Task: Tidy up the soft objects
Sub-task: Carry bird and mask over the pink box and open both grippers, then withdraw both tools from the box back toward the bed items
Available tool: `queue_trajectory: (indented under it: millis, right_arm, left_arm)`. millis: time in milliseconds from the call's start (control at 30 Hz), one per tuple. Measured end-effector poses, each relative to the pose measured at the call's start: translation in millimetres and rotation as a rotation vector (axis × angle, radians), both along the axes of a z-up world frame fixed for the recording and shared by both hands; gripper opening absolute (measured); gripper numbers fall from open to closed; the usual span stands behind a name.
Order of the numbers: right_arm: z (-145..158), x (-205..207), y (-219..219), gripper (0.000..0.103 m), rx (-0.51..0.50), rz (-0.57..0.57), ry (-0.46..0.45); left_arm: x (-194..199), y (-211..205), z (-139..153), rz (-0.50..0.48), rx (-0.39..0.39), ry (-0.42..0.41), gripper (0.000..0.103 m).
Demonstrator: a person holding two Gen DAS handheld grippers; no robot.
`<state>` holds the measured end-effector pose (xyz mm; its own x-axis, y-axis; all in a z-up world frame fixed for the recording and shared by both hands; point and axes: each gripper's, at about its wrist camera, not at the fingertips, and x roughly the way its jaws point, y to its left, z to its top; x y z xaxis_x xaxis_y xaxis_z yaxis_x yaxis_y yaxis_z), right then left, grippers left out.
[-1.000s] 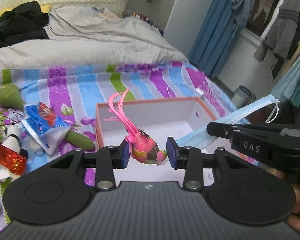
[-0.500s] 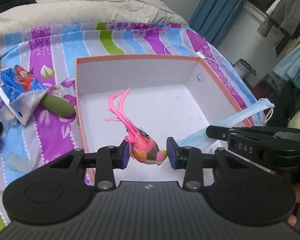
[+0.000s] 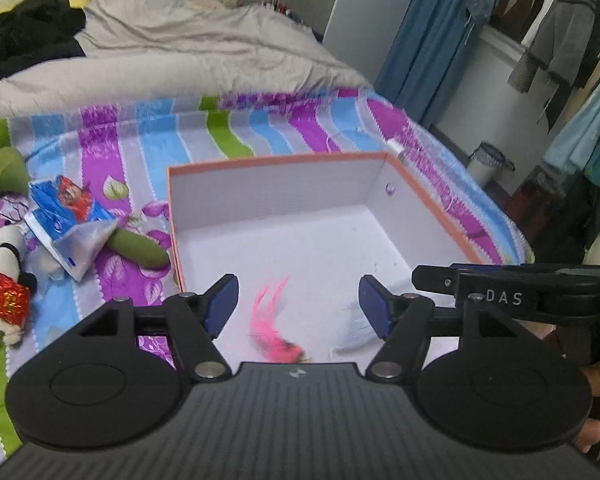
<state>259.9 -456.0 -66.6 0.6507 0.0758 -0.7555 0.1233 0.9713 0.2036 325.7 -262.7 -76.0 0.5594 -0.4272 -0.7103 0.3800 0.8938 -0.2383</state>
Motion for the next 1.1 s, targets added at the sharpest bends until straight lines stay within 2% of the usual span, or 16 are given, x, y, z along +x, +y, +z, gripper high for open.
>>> queue_trajectory:
  millis: [333,600,867,1100]
  right_arm:
    - [49,-56,21,0.043,0.000,0.043,-0.147]
    - [70,-106,54,0.043,0.006,0.092,-0.241]
    - [74,-144,91,0.043,0.010,0.144,-0.287]
    - [66,-161,125,0.043,-0.008,0.193,-0.304]
  left_arm:
    - [-69,36,48,0.043,-0.070,-0.137,0.072]
    - [-132,77,79,0.075,-0.100,-0.242,0.072]
    - [-181,123,89,0.118,-0.106,-0.304,0.072]
    - [-205,162,78,0.164,-0.084,-0.318,0.072]
